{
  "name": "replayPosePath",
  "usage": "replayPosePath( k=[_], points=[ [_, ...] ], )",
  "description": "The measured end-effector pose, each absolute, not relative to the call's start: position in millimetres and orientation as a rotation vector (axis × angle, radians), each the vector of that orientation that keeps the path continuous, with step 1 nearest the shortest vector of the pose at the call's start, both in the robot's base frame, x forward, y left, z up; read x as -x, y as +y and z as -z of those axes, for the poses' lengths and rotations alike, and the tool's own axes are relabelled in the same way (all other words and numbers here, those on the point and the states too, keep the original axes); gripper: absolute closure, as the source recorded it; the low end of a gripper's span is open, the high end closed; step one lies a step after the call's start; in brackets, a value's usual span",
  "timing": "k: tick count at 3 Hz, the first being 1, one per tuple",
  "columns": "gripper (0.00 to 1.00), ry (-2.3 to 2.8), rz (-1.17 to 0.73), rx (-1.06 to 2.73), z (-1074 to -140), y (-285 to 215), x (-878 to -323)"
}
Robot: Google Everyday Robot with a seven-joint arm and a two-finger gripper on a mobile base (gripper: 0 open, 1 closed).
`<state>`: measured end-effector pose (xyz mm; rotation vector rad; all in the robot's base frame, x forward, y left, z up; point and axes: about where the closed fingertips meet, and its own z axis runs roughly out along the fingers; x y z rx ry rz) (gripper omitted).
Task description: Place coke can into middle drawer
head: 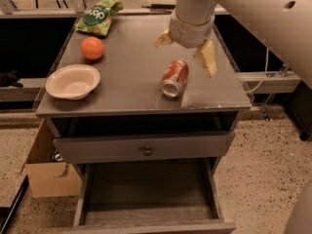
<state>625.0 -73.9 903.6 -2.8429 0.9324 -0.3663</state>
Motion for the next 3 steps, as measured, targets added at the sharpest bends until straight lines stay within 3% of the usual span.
replayPosePath(
  k=[3],
  points=[
    [0.00,0.781,0.404,2.873,-899.3,-66.0,-659.1]
  ],
)
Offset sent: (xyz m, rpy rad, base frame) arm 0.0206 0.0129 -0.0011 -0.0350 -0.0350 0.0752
